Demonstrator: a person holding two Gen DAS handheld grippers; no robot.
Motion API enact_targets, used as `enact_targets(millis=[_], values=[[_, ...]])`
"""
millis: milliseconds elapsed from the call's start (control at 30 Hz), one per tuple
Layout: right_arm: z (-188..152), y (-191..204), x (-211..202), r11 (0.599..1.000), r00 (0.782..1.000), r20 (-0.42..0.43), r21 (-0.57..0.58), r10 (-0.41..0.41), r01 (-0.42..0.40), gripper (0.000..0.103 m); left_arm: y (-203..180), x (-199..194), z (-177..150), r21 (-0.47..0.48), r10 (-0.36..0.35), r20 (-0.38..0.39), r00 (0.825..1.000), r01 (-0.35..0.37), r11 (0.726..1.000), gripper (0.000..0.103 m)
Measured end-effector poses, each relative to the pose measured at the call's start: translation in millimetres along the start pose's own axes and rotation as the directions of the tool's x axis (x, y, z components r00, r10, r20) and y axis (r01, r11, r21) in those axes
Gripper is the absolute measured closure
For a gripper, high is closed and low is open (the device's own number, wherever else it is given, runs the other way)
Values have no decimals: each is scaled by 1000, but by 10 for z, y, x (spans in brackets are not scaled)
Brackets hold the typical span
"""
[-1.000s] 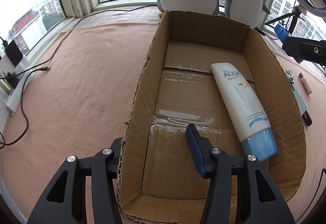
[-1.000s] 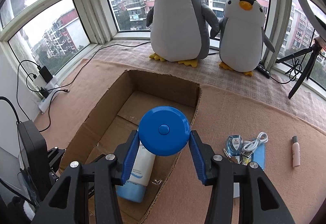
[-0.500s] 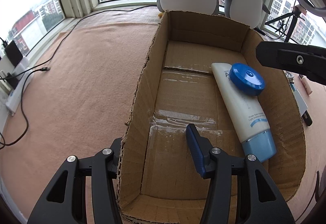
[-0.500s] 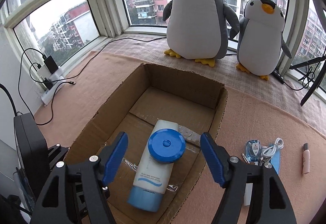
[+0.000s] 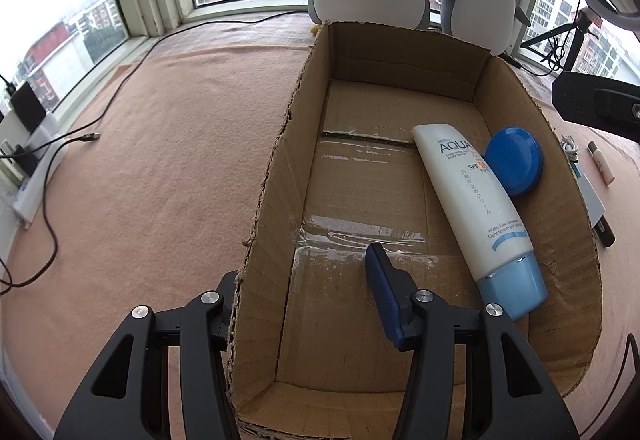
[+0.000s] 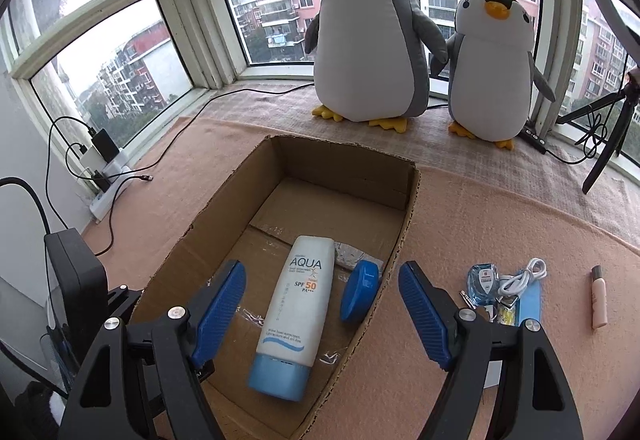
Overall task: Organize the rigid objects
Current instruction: 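Carry the tape measure into the box beside the tube and release, then move the right tool to the white charger plug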
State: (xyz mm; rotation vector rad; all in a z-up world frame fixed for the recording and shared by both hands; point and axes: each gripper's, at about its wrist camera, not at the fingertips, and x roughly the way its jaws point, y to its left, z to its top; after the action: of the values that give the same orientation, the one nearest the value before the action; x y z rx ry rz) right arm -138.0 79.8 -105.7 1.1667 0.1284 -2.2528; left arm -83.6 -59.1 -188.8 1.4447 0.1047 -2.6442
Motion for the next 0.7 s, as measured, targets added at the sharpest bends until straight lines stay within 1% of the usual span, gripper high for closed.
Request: enact_targets(millis=[267,567,700], values=[[-69,-266,-174,999,1000,13,37,9,-9,28,2,1,1,0,1,0,1000,-1,1000,51],[-215,-702,-362,995,999,10,97,35,-36,28,-1,2,2,0,1,0,1000,-1,1000,51],[-285,-920,-405,989,999,4,142,49,-49,28,-1,1,3,0,1,0,1000,-1,1000,51]])
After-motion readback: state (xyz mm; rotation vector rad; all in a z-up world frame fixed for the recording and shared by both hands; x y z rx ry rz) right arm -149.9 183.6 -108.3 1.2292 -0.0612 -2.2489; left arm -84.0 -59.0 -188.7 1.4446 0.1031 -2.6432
